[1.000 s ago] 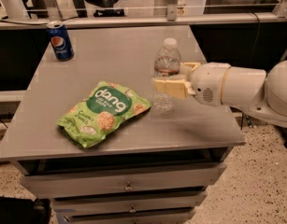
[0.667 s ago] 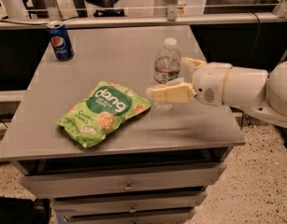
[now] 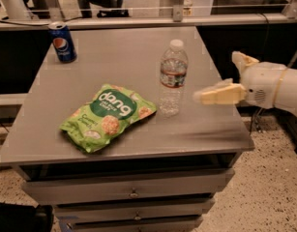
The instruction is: Move water bottle near green rice chip bag
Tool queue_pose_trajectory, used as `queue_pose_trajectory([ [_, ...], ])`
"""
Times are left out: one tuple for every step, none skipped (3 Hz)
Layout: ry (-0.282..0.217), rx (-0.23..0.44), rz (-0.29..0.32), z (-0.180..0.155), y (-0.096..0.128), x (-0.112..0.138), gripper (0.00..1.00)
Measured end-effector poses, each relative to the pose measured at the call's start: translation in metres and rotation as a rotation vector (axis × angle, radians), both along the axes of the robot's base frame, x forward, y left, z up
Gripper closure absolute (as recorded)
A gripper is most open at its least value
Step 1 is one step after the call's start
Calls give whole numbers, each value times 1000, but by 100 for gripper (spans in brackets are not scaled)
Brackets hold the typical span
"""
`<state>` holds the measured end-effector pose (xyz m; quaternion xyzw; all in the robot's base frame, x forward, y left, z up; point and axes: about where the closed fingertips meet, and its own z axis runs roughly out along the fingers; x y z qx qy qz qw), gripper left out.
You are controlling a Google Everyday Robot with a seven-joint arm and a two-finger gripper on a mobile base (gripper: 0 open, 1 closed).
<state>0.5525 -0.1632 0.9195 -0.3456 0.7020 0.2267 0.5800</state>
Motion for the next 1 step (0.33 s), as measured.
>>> queue_pose_trajectory([
  [-38,-23,-118,5,-77,12,0],
])
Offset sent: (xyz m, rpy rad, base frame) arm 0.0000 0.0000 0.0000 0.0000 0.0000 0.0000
